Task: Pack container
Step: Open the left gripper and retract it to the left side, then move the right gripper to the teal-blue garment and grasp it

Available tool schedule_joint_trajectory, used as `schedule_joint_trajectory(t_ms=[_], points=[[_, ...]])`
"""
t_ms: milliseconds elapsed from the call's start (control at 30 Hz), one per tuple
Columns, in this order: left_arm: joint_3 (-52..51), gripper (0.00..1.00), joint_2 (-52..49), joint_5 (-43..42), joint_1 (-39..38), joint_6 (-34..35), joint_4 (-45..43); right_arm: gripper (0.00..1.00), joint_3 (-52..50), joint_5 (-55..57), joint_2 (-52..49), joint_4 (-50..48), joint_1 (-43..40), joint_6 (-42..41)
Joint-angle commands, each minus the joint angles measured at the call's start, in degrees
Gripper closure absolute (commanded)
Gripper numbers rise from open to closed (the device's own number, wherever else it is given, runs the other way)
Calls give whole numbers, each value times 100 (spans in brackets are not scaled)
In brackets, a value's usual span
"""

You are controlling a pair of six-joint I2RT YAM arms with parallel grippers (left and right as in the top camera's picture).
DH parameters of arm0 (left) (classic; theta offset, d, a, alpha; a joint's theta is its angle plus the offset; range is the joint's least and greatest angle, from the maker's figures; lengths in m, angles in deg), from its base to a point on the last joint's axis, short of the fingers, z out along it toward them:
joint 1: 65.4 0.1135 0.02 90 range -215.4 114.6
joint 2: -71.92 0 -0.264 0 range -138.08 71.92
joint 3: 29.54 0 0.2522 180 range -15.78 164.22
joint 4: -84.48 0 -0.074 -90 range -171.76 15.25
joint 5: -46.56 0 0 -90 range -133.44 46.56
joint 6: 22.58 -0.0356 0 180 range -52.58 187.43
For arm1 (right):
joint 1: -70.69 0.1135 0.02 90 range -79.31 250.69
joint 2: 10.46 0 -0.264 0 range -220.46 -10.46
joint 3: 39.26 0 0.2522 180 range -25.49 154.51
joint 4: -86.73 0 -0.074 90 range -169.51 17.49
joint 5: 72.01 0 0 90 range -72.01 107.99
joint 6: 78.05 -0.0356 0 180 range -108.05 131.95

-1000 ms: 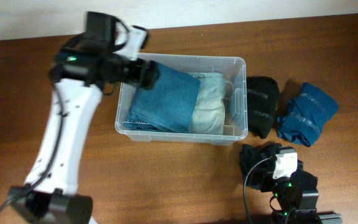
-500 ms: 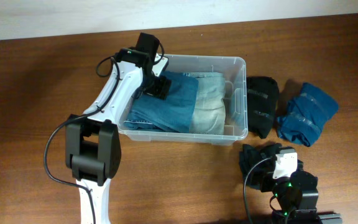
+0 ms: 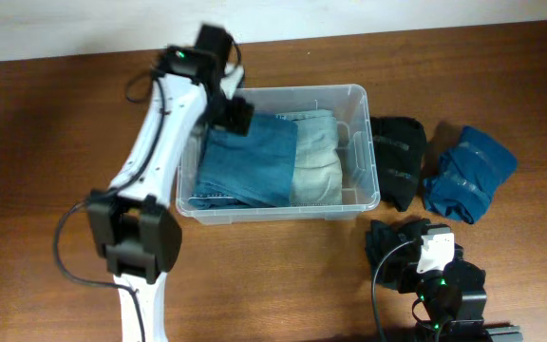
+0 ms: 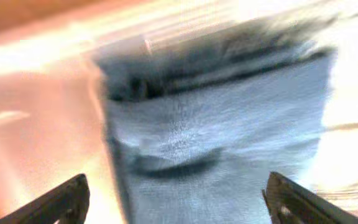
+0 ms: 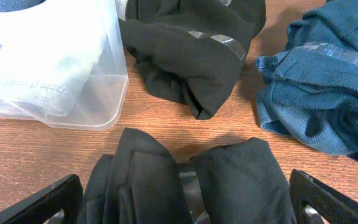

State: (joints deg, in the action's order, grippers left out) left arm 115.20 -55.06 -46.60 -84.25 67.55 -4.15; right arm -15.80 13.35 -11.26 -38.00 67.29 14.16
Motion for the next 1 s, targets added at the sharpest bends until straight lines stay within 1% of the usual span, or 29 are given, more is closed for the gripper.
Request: schedule_joint_trajectory(t_ms=[0, 100, 200, 233, 333, 433, 567, 633, 700, 833, 900, 967], points=[[955, 6, 951, -44, 101, 76, 297, 2, -33, -52, 44, -20, -48, 35], [1373, 5, 1357, -44, 234, 76, 605, 2, -33, -52, 44, -17, -48, 35], [1464, 5, 1784, -44, 439, 76, 876, 2, -33, -46, 44, -20, -48, 39], [1464, 2, 1906, -39, 518, 76, 975, 1, -33, 44, 44, -46, -48, 70], [1464, 0, 2297, 188, 831, 76, 1366, 2, -39, 586, 44, -409, -48, 227], [1462, 1, 2605, 321, 1163, 76, 1679, 2, -39, 579, 44, -732, -48, 212], [1462, 1, 2809, 321, 1502, 74, 1895, 2, -39, -695, 44, -1523, -44, -778], [1462, 0, 2828, 321, 1596, 72, 1908, 2, -39, -1534, 44, -1478, -42, -1394], [1462, 1, 2828, 321, 1631, 72, 1908, 2, -39, -1971, 44, -1587, -44, -1818], [1456, 1, 2826, 319, 1628, 72, 1906, 2, 37, -2931, 44, -1954, -42, -2037], [1458, 1, 2826, 319, 1628, 74, 1906, 2, 282, -2920, 4, -1945, -44, -2273], [1458, 1, 2826, 319, 1628, 74, 1906, 1, 640, -2887, -140, -1934, -44, -2269]])
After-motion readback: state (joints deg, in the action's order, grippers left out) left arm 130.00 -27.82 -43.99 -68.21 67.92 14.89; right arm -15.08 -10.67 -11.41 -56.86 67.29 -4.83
